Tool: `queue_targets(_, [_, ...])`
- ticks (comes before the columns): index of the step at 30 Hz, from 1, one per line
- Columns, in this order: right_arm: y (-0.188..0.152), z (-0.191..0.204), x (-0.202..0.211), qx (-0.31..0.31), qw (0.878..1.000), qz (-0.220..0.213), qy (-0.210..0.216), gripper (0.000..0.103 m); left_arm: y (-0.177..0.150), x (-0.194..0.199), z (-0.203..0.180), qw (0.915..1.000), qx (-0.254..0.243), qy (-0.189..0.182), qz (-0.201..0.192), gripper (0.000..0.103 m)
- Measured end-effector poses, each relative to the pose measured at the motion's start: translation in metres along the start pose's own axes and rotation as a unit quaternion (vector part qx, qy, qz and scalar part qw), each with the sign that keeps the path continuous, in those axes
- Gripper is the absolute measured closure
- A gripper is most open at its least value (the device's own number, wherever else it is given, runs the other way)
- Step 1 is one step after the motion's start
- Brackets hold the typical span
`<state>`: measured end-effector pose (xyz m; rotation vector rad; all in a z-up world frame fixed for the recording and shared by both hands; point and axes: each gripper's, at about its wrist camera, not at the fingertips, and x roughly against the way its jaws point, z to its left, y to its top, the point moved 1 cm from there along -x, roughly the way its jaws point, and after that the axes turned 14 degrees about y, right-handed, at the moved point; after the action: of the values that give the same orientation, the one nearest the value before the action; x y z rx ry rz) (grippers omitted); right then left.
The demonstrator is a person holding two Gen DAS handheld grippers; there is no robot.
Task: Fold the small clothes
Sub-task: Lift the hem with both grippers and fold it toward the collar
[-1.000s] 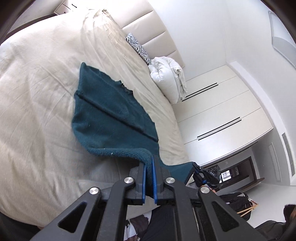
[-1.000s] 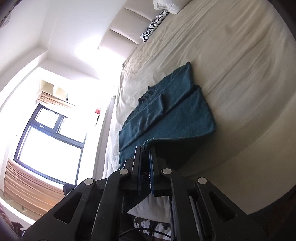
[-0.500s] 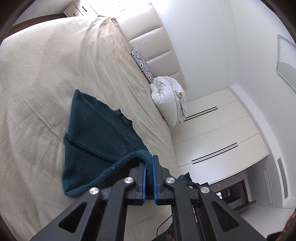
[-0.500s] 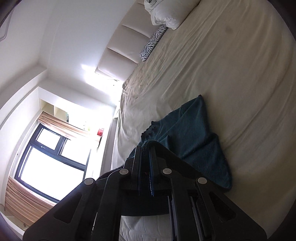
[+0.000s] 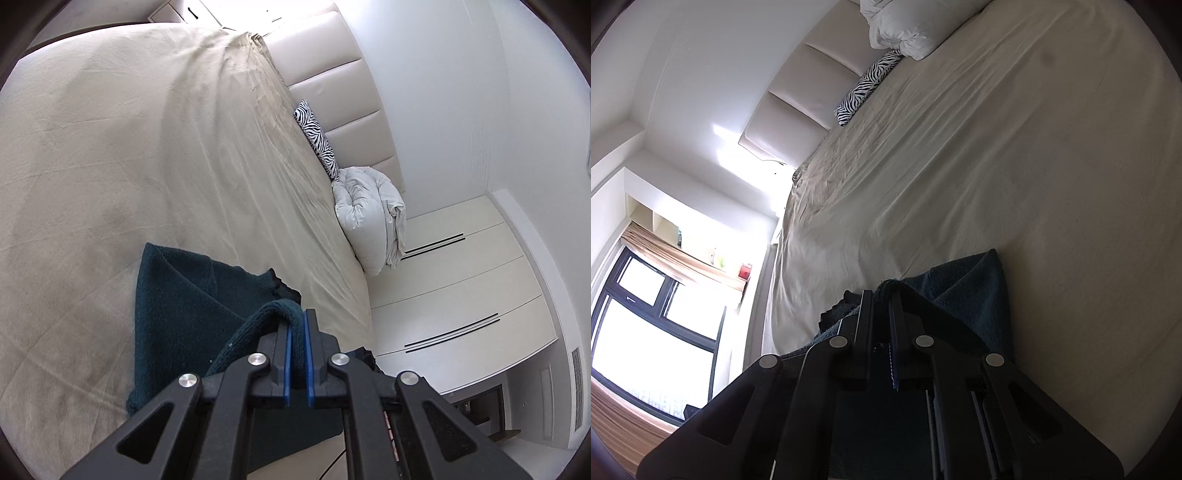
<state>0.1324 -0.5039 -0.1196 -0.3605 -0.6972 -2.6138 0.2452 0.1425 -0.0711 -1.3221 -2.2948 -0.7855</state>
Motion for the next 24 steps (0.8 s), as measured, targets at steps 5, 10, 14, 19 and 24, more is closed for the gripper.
queue_targets(5, [0.017, -0.021, -0.041, -0.015, 0.999, 0.002, -0.031, 0.097, 0.027, -0.039, 0.009, 0.9996, 0.012, 0.023, 0.008, 0.097])
queue_targets(10, [0.029, -0.049, -0.085, -0.021, 0.997, 0.011, -0.068, 0.097, 0.041, -0.075, 0.023, 0.9980, 0.010, 0.058, 0.020, 0.096])
queue_targets(14, [0.030, -0.073, -0.115, -0.034, 0.994, 0.024, -0.098, 0.095, 0.046, -0.095, 0.042, 0.9962, 0.032, 0.075, 0.032, 0.090])
queue_targets(19, [0.024, -0.086, -0.128, -0.031, 0.993, 0.025, -0.113, 0.095, 0.040, -0.093, 0.048, 0.9957, 0.043, 0.078, 0.026, 0.050])
queue_targets(24, [0.021, -0.073, -0.118, -0.017, 0.993, 0.017, -0.117, 0.081, 0.037, -0.073, 0.047, 0.9959, 0.050, 0.075, 0.008, 0.039])
